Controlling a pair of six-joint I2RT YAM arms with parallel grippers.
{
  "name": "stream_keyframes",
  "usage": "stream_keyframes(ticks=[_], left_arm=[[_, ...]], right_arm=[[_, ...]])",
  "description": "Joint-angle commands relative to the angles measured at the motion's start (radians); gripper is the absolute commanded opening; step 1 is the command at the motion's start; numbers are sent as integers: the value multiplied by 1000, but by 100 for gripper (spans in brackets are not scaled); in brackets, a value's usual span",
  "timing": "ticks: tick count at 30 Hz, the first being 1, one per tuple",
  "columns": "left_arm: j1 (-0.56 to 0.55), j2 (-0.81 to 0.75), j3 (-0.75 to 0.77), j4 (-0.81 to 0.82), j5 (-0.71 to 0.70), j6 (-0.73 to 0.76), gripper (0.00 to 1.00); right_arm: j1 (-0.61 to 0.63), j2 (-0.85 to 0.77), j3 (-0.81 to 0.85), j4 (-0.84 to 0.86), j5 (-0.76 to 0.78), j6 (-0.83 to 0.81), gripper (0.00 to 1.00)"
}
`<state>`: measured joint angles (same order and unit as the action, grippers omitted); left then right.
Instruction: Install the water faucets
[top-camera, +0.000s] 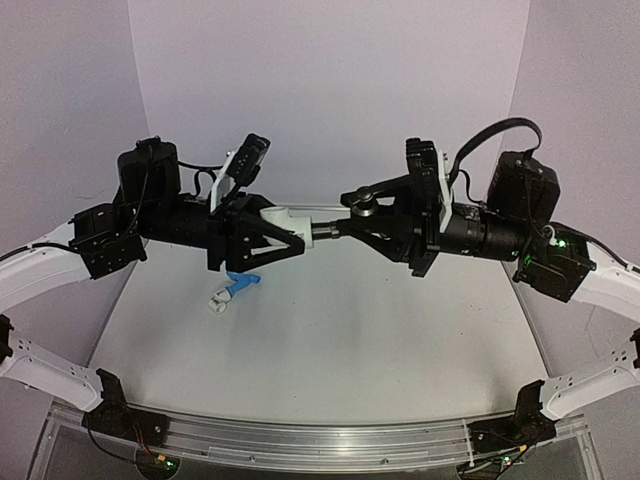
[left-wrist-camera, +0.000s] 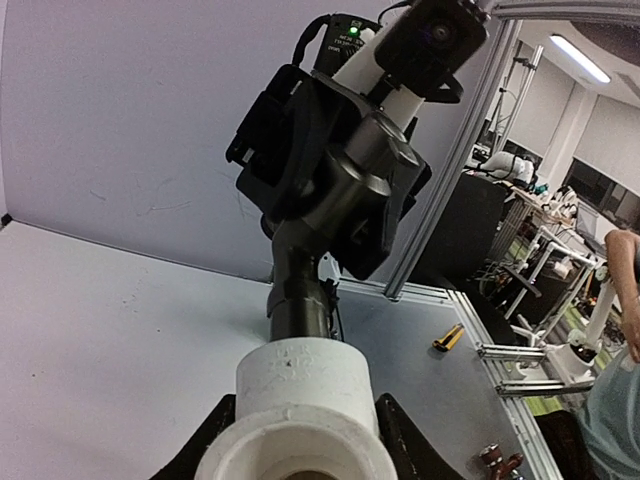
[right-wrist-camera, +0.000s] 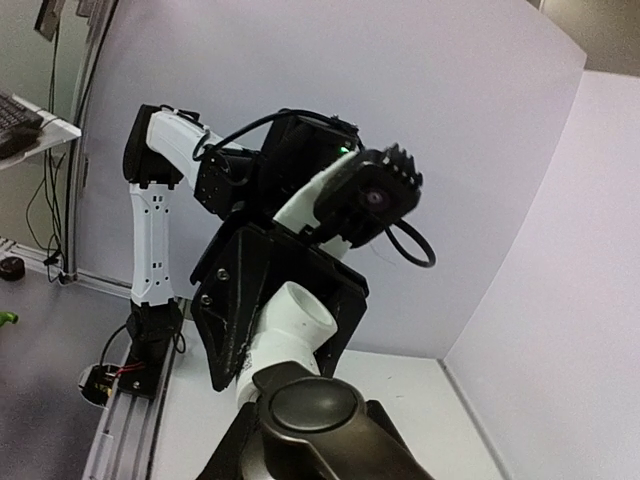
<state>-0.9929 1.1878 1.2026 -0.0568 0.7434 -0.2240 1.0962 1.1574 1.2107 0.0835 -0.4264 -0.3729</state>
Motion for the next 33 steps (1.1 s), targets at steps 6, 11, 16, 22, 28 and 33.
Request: stream_keyframes(ticks=[6,11,16,22,28,33], left_arm=[[-13,-90,27,-25,-80,127,47],[-20,-84,38,-45,-41,153,44],[-32,-88,44,-53,-24,169,44],[-49,-99,48,-50,-15,176,53],[-67,-106,55,-66,-22,185,56],[-80,-116,73,-89,-44,206,57]], right_arm=[[-2,-1,65,-11,16,212,0],[-5,8,79,-15,41,217,0],[-17,15,90,-20,47,236,0],[-29,20,92,-33,43,237,0],[-35,23,95,-36,44,232,0],[-37,23,92,-45,40,226,0]])
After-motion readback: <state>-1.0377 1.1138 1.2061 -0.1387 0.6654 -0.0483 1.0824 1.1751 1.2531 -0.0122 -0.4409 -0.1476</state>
